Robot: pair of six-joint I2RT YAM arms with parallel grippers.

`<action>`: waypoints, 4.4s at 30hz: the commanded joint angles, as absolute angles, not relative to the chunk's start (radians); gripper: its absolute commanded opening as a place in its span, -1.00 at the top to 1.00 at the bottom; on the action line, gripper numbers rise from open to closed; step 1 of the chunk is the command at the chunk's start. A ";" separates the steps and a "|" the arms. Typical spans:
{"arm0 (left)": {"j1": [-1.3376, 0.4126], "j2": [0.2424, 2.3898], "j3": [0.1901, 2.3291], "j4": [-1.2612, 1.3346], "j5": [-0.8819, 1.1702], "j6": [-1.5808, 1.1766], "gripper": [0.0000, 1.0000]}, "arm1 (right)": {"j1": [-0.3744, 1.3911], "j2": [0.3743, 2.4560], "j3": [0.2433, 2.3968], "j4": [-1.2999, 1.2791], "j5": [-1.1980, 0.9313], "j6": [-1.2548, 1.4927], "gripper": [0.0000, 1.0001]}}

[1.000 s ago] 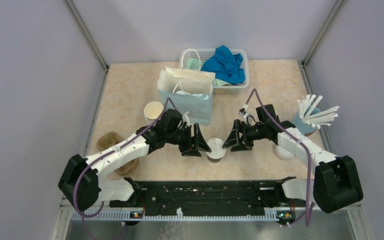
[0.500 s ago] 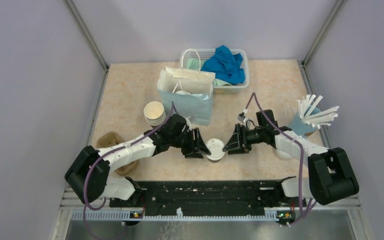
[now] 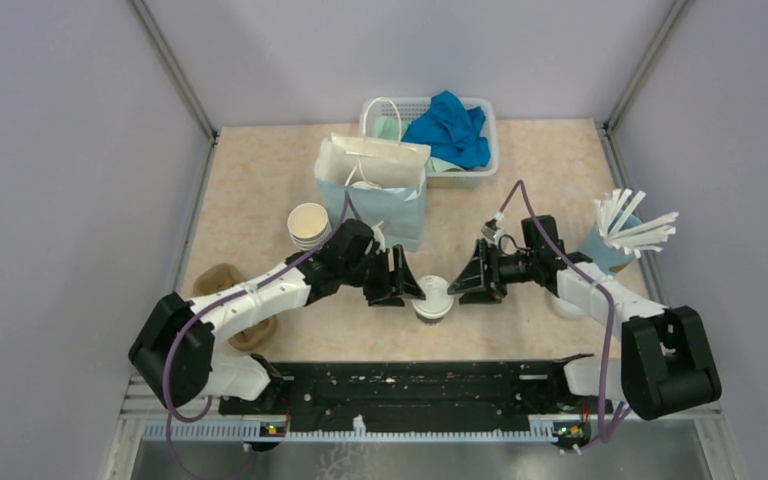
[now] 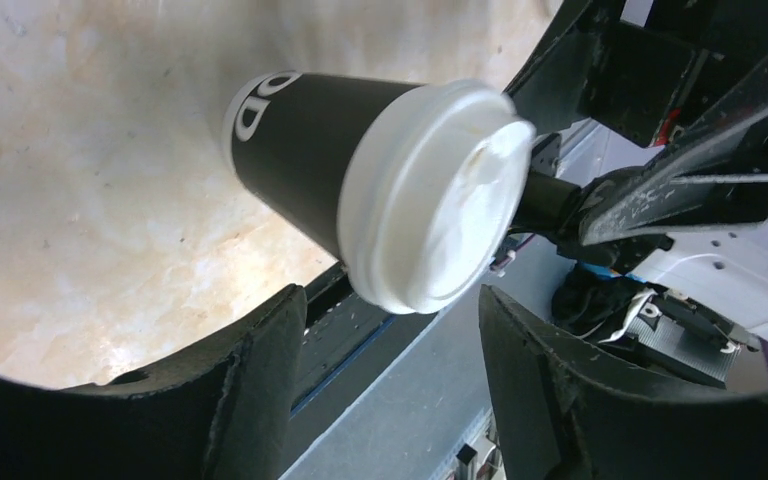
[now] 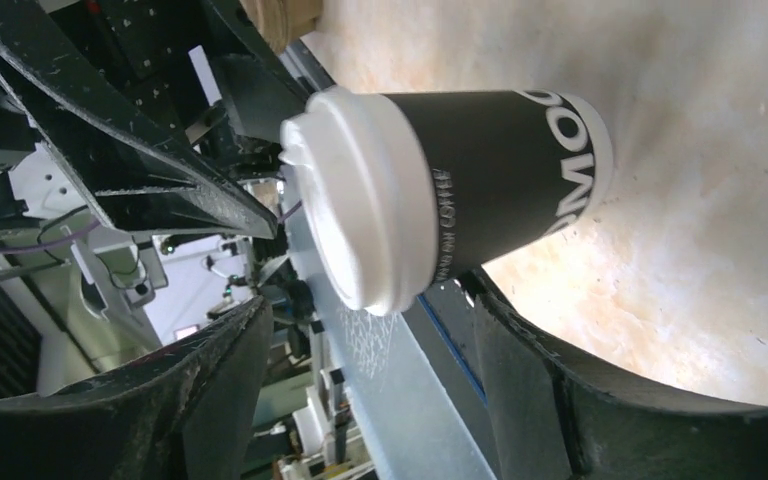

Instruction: Pack the takeout coffee

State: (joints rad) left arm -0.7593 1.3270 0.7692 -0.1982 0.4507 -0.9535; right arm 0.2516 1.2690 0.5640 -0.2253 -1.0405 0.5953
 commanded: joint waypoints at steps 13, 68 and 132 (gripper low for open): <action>-0.674 1.476 0.910 -0.183 0.514 -0.858 -0.62 | 0.364 1.219 0.520 -0.143 -1.056 0.636 -0.84; -0.668 1.285 0.803 -0.191 0.560 -0.871 -0.48 | 0.314 1.391 0.693 -0.327 -0.998 0.505 -0.79; -0.613 1.187 0.674 -0.172 0.630 -0.939 0.08 | 0.324 1.467 0.718 -0.170 -0.983 0.629 -0.33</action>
State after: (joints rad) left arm -0.6113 1.1706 0.6811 -0.1982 0.6098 -0.9253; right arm 0.3248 1.4937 0.7197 -0.2146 -0.9703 0.6106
